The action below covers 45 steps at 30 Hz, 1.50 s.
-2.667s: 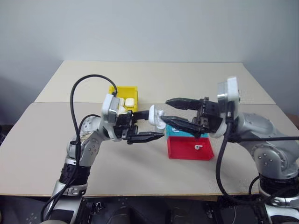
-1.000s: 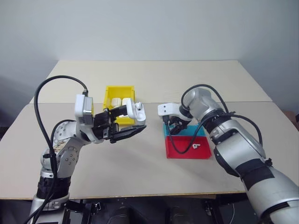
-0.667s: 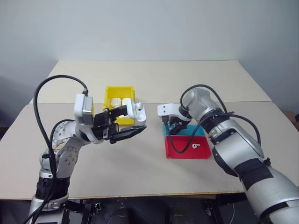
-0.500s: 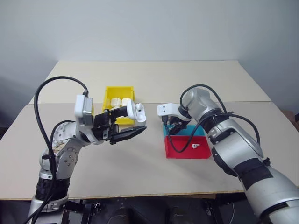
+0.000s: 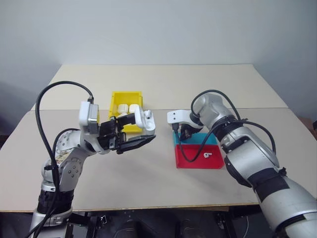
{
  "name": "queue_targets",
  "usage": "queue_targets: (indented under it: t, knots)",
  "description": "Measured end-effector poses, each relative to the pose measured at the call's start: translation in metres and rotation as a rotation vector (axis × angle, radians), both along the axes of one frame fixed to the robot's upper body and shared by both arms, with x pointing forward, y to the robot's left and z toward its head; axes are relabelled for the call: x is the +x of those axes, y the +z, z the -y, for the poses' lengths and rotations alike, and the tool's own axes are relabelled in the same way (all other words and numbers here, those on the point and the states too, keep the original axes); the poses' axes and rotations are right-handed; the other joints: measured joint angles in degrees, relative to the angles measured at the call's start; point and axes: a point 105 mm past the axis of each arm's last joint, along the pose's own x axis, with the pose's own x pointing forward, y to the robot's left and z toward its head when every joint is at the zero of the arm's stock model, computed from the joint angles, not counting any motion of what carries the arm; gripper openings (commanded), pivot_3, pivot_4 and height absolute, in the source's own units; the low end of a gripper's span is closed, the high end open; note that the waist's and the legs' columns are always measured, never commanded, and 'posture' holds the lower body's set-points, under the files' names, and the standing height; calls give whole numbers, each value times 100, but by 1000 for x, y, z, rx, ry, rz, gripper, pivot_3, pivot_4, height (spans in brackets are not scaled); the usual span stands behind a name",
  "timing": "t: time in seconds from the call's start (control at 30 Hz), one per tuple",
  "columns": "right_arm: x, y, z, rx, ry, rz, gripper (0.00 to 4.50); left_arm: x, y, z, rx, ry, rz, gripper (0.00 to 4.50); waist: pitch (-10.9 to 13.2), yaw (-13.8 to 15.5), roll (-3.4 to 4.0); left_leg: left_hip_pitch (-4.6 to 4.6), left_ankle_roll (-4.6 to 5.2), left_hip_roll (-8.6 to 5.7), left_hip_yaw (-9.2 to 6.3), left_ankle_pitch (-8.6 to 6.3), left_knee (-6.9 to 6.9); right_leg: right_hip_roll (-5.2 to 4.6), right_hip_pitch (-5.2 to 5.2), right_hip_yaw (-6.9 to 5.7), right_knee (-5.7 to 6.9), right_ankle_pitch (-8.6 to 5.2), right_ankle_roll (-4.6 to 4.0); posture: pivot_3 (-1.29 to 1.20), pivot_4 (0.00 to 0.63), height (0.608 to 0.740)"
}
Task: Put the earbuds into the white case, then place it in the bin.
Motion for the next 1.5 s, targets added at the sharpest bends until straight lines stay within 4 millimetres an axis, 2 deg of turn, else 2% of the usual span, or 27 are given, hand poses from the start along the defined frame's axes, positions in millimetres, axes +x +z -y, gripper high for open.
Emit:
queue_targets:
  t: [0.27, 0.43, 0.5, 0.67, 0.73, 0.8, 0.9, 1.0, 1.2, 1.3, 1.5]
  knots:
    - [-1, -1, 1, 13, -16, -6, 618, -1, -5, -1, 5, 4, -16, 2764, 0, -1, 1, 7, 1, 1, 0, 0, -1, 1, 5, 0, 1, 0, 0, 0, 150, 740]
    - [-13, 3, 8, 153, -115, -132, 618, -2, -4, -3, 27, -14, -22, 2764, 1, 16, 1, -8, 0, 1, -1, 0, -2, 1, -4, -1, 1, 0, 0, 0, 150, 740]
    - [-17, 15, 13, 232, -160, -170, 618, -4, 0, -4, 26, -32, -14, 2764, 4, 20, 6, -11, 1, 0, -1, -1, -1, -1, -6, -1, 1, 0, 0, 0, 150, 740]
    - [-30, 64, 22, 551, -271, -221, 618, -3, 3, -5, 35, -48, -14, 2764, 4, 25, 6, -9, 18, 0, -3, -11, -1, 0, -3, -4, -5, 0, 0, 0, 150, 740]
    - [-39, 79, 25, 719, -297, -258, 618, -1, 3, -6, 27, -45, -21, 2764, 4, 31, 6, -7, 19, 0, -3, -11, 1, -1, -2, -5, -5, 0, 0, 0, 150, 740]
    - [-55, 100, 29, 991, -257, -267, 618, 3, 6, -2, 2, -56, -21, 2764, 3, 83, 6, -10, 22, -1, -11, -13, 0, 0, 3, -14, -7, 0, -1, 0, 150, 740]
    - [-79, 130, 38, 1264, -171, -173, 618, 7, 4, 1, -15, -65, -35, 2764, 4, 129, 7, -8, 19, -2, -9, -12, 0, -1, 2, -11, -6, 1, 0, 0, 150, 740]
    - [-101, 145, 35, 1415, -100, -75, 618, 10, 4, 9, -27, -90, -41, 2764, 4, 117, 7, -4, 22, -2, -7, -13, 0, 0, 2, -7, -3, 1, -1, 0, 150, 740]
    - [-137, 155, 5, 1562, -14, -42, 618, 20, 14, 26, -38, -137, -14, 2764, 3, 101, 8, 0, 32, -2, -10, -19, -4, 4, 4, -4, 1, 1, -1, 0, 150, 740]
    - [-149, 157, -3, 1571, 21, -35, 618, 28, 12, 28, -23, -122, -27, 2764, 3, 105, 8, -3, 37, -4, -9, -22, -3, 2, 4, -3, -1, 1, -1, 0, 150, 740]
    - [-159, 161, -12, 1581, 62, -64, 618, 33, 10, 33, -10, -138, -40, 2764, 3, 97, 8, -2, 42, -4, -10, -25, -3, 2, 4, -3, -4, 1, -1, 0, 150, 740]
